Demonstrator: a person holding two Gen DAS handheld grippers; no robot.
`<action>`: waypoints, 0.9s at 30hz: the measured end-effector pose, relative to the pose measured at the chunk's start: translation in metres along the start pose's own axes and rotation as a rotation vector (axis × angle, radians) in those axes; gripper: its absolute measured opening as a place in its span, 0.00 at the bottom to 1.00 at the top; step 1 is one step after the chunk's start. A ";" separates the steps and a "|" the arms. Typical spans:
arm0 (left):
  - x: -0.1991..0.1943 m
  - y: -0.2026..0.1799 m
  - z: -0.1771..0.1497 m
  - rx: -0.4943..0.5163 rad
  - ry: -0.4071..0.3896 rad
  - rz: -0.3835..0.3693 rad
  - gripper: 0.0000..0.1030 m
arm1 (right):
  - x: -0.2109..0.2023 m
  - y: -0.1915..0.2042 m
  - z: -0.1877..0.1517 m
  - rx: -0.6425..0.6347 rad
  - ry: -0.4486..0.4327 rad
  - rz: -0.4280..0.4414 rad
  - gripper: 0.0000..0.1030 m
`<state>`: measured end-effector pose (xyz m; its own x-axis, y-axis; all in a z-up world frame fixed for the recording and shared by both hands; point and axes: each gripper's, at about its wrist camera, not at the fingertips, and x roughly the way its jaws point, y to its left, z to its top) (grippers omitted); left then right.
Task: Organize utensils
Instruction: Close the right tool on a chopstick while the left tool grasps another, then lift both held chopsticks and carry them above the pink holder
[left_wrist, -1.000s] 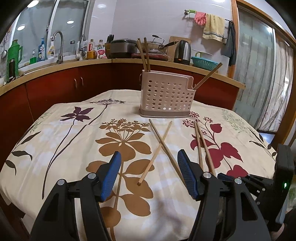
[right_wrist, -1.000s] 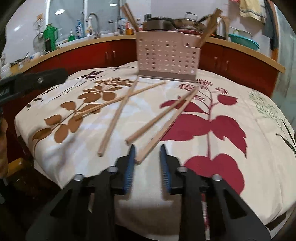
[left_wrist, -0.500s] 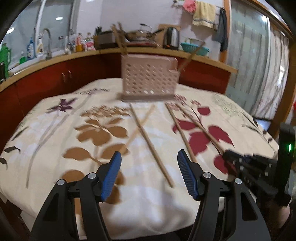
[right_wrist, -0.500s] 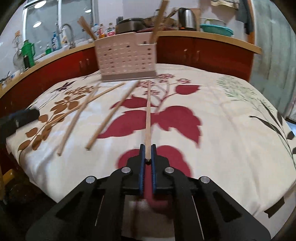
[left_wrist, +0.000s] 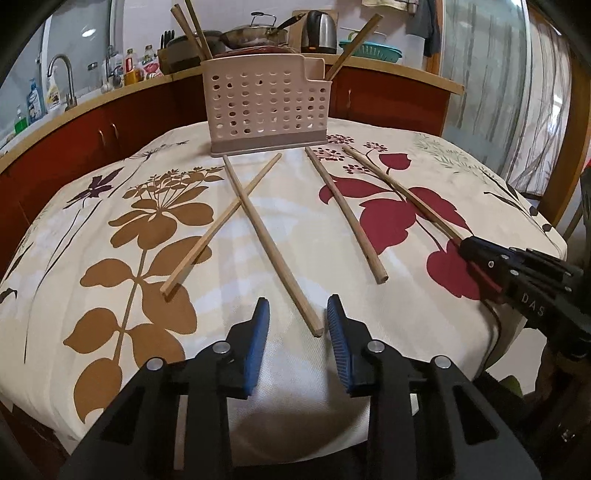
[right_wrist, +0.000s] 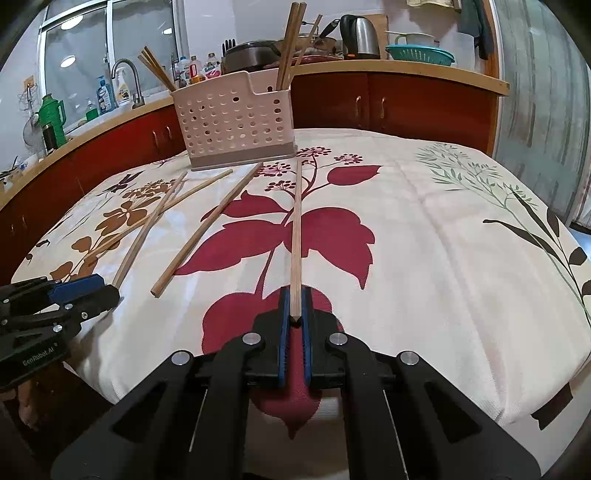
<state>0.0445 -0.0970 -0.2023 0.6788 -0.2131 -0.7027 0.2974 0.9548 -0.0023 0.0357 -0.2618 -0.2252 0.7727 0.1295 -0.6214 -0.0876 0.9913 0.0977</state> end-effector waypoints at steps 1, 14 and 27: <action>0.000 0.001 0.000 0.003 -0.002 0.004 0.18 | 0.000 0.001 0.000 -0.002 0.001 0.000 0.06; -0.011 0.022 -0.003 -0.012 -0.029 0.016 0.06 | -0.010 0.013 0.004 -0.051 -0.020 -0.010 0.06; -0.053 0.030 0.022 0.010 -0.189 0.045 0.06 | -0.048 0.013 0.027 -0.063 -0.137 -0.012 0.06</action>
<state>0.0319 -0.0612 -0.1495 0.8052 -0.2062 -0.5560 0.2697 0.9624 0.0336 0.0145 -0.2558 -0.1728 0.8524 0.1177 -0.5095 -0.1137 0.9927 0.0392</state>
